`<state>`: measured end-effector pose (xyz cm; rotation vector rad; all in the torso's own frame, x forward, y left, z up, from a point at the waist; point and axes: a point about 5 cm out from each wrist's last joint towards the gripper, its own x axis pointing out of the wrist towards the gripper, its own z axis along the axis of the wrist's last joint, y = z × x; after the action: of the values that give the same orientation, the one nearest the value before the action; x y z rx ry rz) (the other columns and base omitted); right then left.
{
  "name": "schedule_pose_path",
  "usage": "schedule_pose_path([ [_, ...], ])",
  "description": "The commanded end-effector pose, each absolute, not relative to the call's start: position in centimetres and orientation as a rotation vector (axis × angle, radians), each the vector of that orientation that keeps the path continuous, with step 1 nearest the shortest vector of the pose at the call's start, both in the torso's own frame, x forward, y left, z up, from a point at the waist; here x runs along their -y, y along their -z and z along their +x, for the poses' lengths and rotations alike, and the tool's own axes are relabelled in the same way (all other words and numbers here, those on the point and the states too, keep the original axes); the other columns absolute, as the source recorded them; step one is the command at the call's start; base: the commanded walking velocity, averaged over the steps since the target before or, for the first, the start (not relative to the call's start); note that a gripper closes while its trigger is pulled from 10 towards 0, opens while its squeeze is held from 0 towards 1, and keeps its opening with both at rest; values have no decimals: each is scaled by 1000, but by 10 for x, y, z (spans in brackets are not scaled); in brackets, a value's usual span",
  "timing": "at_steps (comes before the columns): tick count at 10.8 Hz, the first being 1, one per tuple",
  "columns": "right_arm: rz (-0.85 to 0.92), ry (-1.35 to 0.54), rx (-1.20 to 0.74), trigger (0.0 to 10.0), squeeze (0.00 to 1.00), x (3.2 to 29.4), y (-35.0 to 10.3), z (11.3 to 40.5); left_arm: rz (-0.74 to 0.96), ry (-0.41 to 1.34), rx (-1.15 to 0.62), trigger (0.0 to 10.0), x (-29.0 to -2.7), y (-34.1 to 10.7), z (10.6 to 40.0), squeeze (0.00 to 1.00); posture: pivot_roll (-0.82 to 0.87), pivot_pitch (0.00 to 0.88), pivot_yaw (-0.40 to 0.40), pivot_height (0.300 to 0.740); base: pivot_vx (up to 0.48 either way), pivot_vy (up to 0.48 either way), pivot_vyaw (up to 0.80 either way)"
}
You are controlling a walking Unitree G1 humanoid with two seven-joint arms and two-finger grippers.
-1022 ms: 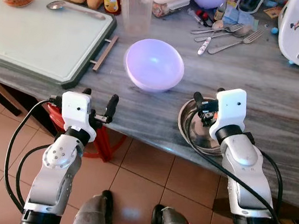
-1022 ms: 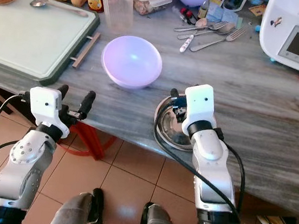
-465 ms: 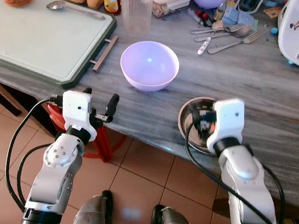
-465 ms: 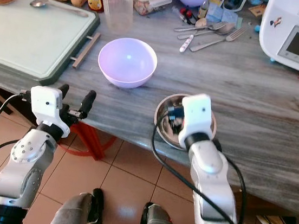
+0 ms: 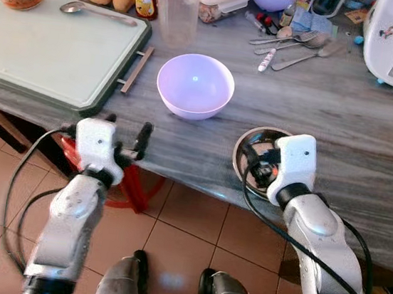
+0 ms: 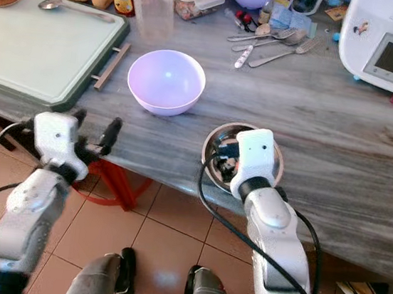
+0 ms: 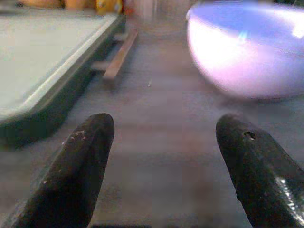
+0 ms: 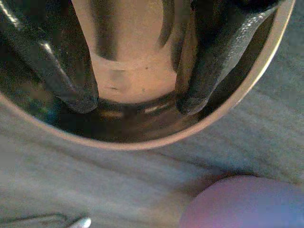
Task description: Setting the table
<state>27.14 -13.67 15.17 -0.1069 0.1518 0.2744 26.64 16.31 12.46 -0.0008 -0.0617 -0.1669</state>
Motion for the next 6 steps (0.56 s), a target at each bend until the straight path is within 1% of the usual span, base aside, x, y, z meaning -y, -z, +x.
schedule_pose_path([
  [1, -78, -275, -183, 10000, 0, 136, -147, 272, 24, 145, 42, 10000, -174, -119, 259, 0, -40, 215, -9, 740, 0, 0, 0],
  [3, -55, -300, -217, 10000, 0, 131, -143, 276, 49, 119, 15, 10000, -189, -112, 248, 0, -33, 218, -8, 740, 0, 0, 0],
  [6, -9, -330, -220, 10000, 0, 118, -142, 291, 54, 120, 17, 10000, -189, -113, 247, 0, -23, 221, -6, 740, 0, 0, 0],
])
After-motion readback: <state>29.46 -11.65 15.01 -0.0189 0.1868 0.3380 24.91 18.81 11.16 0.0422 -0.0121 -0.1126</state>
